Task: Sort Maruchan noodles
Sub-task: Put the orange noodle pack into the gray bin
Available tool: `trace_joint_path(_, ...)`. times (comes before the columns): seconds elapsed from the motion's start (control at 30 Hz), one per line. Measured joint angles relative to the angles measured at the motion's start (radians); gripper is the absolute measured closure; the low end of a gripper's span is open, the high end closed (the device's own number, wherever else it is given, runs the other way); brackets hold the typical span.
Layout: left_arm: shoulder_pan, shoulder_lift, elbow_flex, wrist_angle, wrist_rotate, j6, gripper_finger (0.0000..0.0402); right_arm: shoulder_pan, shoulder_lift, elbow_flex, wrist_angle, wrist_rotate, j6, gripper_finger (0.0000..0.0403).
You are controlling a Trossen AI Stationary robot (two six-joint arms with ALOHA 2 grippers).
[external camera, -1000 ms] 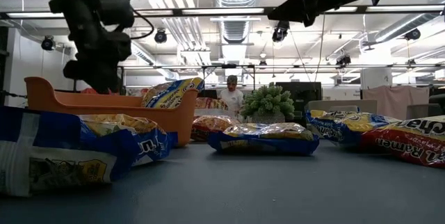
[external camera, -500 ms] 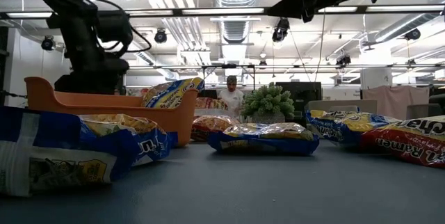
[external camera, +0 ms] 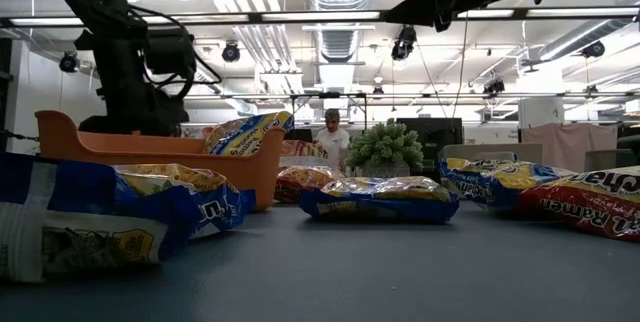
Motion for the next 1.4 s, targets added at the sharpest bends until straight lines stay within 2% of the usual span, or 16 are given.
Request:
trace_joint_path(0.2,0.003,0.008,0.073,-0.041,-0.177,0.053,0.0234,0.000,0.000,0.000,0.000,0.000,0.000,0.0394)
trace_joint_path(0.3,0.004,0.006,0.137,-0.092,-0.194,0.085,0.0244,0.000,0.000,0.000,0.000,0.000,0.000,0.0394)
trace_joint_path(0.43,0.005,0.002,0.205,-0.118,-0.106,0.099,0.0249,0.000,0.000,0.000,0.000,0.000,0.001,0.0394)
trace_joint_path(0.6,0.004,0.003,0.208,-0.092,0.052,0.194,0.0236,0.000,0.000,0.000,0.000,0.000,-0.001,0.0394)
trace_joint_path(0.87,0.017,0.003,0.185,0.016,0.109,0.459,0.0194,0.000,0.000,0.000,-0.001,0.000,-0.002,0.0394)
trace_joint_path(1.07,0.124,0.003,0.169,0.104,0.326,0.632,0.0203,0.000,0.000,0.000,-0.001,-0.001,0.004,0.0394)
trace_joint_path(1.23,0.230,0.004,0.122,0.168,0.358,0.671,0.0214,0.000,0.000,0.001,-0.009,-0.001,0.007,0.0394)
trace_joint_path(1.4,0.272,0.004,0.062,0.267,0.393,0.614,0.0205,0.000,0.000,0.001,-0.009,-0.001,0.006,0.0394)
